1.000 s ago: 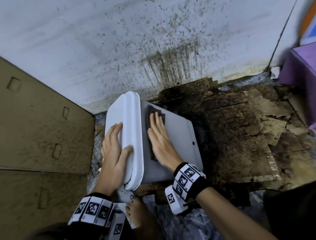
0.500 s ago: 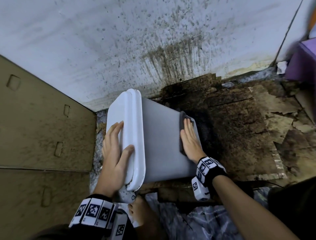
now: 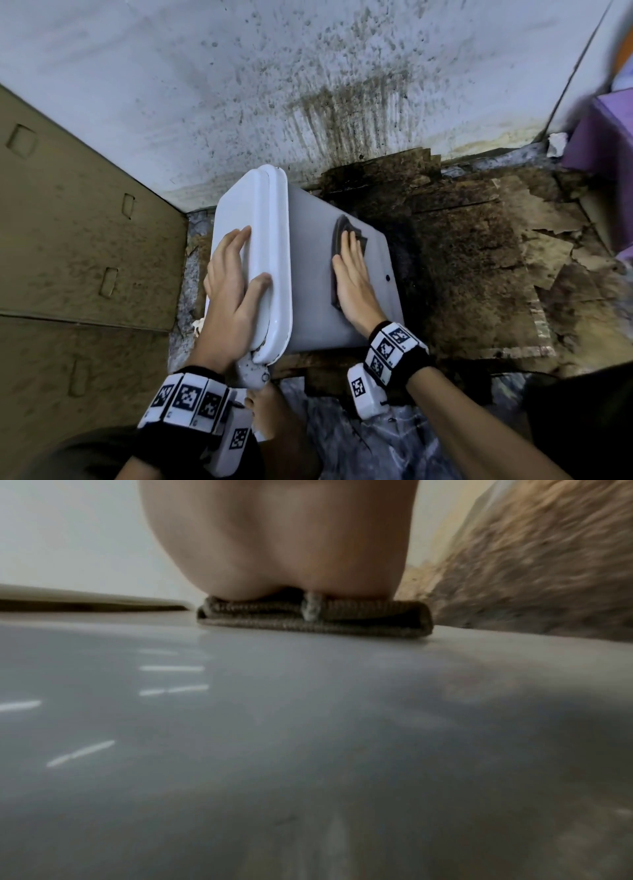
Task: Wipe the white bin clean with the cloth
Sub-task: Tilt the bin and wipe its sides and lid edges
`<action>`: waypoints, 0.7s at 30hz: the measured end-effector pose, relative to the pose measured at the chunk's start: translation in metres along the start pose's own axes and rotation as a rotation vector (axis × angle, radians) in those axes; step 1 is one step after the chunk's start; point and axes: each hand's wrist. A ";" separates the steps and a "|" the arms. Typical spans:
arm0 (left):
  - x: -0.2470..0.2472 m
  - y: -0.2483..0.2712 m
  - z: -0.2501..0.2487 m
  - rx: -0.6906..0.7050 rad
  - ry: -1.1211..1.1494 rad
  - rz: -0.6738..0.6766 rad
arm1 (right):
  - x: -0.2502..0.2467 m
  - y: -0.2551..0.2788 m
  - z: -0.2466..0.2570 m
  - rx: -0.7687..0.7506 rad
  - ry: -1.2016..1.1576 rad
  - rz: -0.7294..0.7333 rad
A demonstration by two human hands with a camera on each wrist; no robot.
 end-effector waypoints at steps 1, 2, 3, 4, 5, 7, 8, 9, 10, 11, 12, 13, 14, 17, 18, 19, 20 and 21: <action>0.000 0.000 -0.001 0.000 -0.001 -0.002 | 0.006 0.004 0.013 -0.050 -0.004 -0.006; 0.000 0.000 -0.001 0.000 0.000 -0.003 | 0.012 0.008 0.026 -0.096 -0.003 -0.002; 0.001 0.000 -0.002 0.000 0.000 -0.006 | 0.019 0.013 0.037 -0.139 -0.009 -0.001; 0.001 0.000 -0.002 0.001 -0.001 -0.009 | 0.023 0.019 0.046 -0.165 -0.026 0.008; 0.001 0.001 -0.002 0.003 -0.004 -0.011 | 0.027 0.024 0.052 -0.192 -0.028 0.010; 0.002 0.001 -0.002 0.012 -0.014 -0.011 | 0.027 0.032 0.052 -0.248 0.006 0.003; 0.002 0.001 -0.001 0.015 -0.016 -0.011 | 0.026 0.034 0.047 -0.272 0.032 0.001; 0.002 0.001 -0.001 0.015 -0.016 -0.009 | 0.024 0.035 0.041 -0.287 0.052 0.005; 0.002 0.001 0.000 0.011 -0.013 -0.006 | 0.022 0.035 0.034 -0.286 0.063 0.010; 0.001 0.000 0.002 0.003 -0.009 -0.004 | 0.021 0.035 0.026 -0.276 0.063 0.009; 0.000 0.000 0.004 -0.004 -0.005 -0.006 | 0.020 0.037 0.016 -0.255 0.058 0.005; -0.002 0.000 0.005 -0.011 0.001 -0.010 | 0.018 0.040 0.004 -0.231 0.063 -0.007; -0.003 0.000 0.007 -0.016 0.009 -0.013 | 0.015 0.044 -0.010 -0.204 0.081 -0.027; -0.005 0.001 0.009 -0.015 0.023 -0.009 | 0.005 0.056 -0.063 -0.039 0.132 -0.088; -0.004 0.001 0.009 -0.012 0.021 -0.004 | 0.001 0.058 -0.074 0.059 0.106 -0.109; -0.004 0.001 0.008 -0.012 0.018 -0.001 | -0.002 0.059 -0.080 0.146 0.064 -0.130; -0.003 0.001 0.007 -0.011 0.015 -0.002 | -0.004 0.058 -0.082 0.214 0.018 -0.144; -0.002 0.001 0.006 -0.008 0.014 -0.008 | -0.006 0.056 -0.080 0.256 -0.008 -0.149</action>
Point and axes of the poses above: each hand's wrist, its own y-axis away from the middle knuckle, its own x-axis out of the palm, z = x × y, and after that the axes turned 10 degrees about -x, right-handed
